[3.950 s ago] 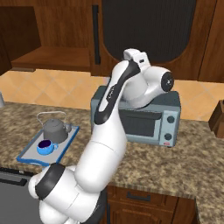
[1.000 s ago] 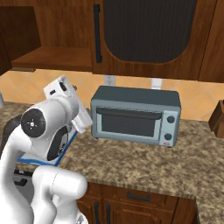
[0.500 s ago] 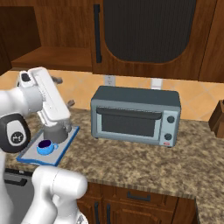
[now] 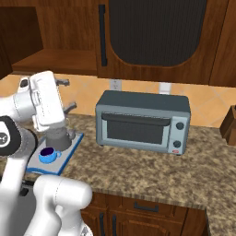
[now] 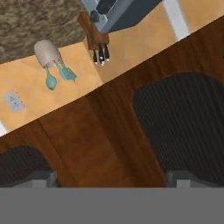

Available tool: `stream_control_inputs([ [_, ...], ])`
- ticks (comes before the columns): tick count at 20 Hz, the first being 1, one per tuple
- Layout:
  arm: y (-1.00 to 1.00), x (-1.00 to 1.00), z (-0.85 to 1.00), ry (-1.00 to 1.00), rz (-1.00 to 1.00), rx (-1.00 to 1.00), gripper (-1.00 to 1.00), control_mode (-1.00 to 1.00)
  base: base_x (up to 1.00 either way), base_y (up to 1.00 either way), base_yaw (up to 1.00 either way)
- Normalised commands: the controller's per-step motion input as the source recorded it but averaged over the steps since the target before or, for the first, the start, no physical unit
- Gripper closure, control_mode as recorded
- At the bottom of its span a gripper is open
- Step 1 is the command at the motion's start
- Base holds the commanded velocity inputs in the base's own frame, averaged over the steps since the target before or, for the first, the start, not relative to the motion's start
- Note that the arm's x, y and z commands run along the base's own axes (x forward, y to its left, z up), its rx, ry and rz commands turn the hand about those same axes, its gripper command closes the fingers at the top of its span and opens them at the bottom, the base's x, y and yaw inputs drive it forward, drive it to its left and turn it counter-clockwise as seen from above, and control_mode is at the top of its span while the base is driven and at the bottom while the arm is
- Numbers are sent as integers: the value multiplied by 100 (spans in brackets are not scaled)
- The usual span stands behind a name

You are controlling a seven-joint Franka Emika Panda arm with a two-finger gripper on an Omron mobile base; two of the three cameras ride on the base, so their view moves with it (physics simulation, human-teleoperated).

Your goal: Pick the kettle from the counter and place it on the tray. Then pick the mug from the cabinet and place it on the tray. Then close the cabinet doors.

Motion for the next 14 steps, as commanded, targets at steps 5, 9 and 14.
stream_control_inputs([
  [5, 20, -44, -20, -8, -46, -29, -100, -100, 0, 0, 0],
  [9, 47, -33, -18, 0, -36, -19, -100, -100, 0, 0, 0],
  [14, 53, -7, -9, 0, -21, -21, -100, -100, 0, 0, 0],
])
